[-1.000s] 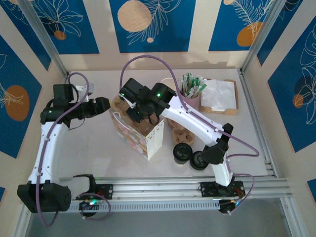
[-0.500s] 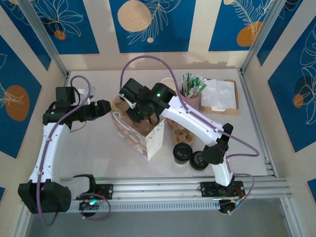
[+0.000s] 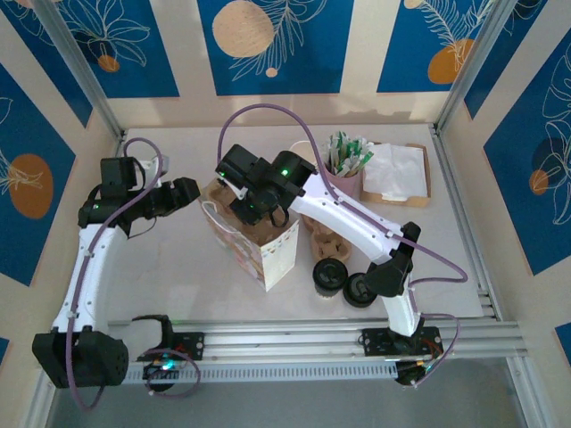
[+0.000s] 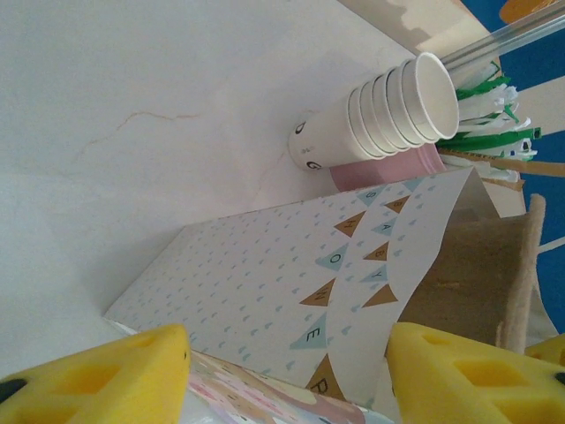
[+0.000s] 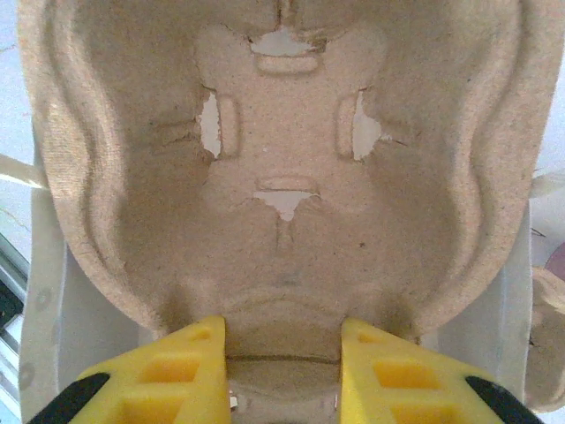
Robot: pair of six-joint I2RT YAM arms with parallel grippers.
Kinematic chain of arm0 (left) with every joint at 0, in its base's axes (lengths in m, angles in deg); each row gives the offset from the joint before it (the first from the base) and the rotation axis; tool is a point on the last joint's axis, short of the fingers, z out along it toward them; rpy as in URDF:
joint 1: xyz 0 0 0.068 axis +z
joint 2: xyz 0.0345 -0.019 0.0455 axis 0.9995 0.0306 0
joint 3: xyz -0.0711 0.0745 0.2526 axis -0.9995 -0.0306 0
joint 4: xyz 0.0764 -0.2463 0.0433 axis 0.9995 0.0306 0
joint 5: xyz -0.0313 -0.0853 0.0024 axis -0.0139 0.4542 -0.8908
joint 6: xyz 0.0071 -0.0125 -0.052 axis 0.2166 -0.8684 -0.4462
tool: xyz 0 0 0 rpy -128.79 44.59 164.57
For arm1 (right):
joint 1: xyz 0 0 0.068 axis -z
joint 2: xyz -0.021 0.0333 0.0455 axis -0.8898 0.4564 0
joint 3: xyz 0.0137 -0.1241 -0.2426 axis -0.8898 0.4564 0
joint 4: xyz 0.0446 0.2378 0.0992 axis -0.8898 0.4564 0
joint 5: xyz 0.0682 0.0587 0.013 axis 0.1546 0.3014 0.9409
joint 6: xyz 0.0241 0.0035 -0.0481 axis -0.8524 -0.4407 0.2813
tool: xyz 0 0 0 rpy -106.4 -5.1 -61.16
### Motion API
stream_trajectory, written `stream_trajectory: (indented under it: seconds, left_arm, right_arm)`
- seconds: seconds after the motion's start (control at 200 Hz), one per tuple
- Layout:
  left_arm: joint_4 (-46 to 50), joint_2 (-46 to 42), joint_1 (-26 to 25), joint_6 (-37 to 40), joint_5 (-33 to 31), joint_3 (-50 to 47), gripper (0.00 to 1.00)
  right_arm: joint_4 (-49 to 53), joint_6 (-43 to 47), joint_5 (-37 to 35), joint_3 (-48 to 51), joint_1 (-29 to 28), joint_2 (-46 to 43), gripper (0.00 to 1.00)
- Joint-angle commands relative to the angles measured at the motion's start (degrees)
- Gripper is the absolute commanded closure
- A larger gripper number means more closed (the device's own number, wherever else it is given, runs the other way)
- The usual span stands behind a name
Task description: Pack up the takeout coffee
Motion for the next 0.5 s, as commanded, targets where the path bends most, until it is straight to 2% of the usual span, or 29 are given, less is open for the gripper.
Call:
stream_trajectory:
  seconds: [0.0,0.495]
  left_arm:
    - [-1.5,-1.0,-0.9,-1.4,-0.8,-0.7,0.39]
    - [-2.1,-1.0,-3.6,-1.7,-2.6,-1.2,0.38]
  right_arm:
    - [2.2,-0.5,1.8,0.4,-0.1,-0.4,0.7]
    - [5.4,-0.8,2.1,-0.8,0.1,2.6,0.7]
